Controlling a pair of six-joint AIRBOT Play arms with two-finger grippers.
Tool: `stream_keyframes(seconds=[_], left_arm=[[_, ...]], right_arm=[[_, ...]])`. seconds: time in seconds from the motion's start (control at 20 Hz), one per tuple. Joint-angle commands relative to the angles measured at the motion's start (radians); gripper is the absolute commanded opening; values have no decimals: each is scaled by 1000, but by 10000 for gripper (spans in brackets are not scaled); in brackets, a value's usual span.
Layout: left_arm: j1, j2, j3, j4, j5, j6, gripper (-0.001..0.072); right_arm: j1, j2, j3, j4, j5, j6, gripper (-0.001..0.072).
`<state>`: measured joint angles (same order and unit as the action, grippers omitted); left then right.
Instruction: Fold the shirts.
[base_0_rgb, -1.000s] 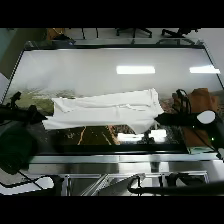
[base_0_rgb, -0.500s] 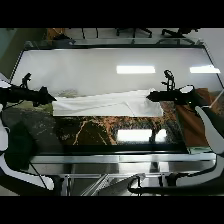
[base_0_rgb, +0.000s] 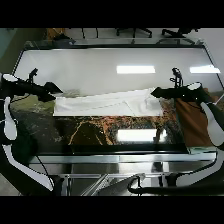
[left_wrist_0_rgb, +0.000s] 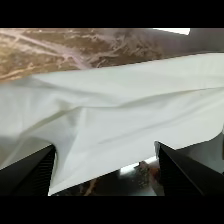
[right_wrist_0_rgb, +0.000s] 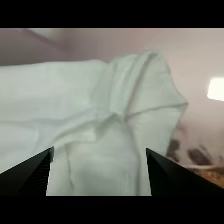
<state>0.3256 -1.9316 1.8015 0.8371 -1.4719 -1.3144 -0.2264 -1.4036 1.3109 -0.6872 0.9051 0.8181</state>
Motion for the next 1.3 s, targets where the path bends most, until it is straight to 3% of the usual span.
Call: stream_keyframes(seconds=[0.0, 0.4, 0.75, 0.8, 0.85, 0.9, 0.95, 1.0, 1.25], left_arm=[[18, -8, 124, 0, -102, -56, 692], [-42, -8, 224, -2, -141, -102, 692], [-206, -8, 224, 0, -53, -101, 691], [-233, -8, 224, 0, -40, -101, 690], [-259, -8, 224, 1, -23, -101, 582], [-286, -8, 224, 1, -5, -100, 303], [-315, -8, 224, 1, 16, -96, 63], [-347, -8, 224, 2, 39, -83, 26], [-503, -9, 138, 55, 212, -74, 26]], right_arm=[[-90, -27, 5, -6, 121, 72, 644], [-82, -155, 5, 143, 248, 37, 644], [-8, -171, 5, 203, 190, -6, 631], [-3, -171, 5, 206, 192, -6, 566], [0, -171, 5, 206, 192, -6, 415], [5, -171, 5, 206, 193, -6, 298], [6, -171, 5, 210, 197, -6, 104], [6, -168, 5, 222, 203, -7, 19], [3, -43, 55, 235, 268, 10, 17]])
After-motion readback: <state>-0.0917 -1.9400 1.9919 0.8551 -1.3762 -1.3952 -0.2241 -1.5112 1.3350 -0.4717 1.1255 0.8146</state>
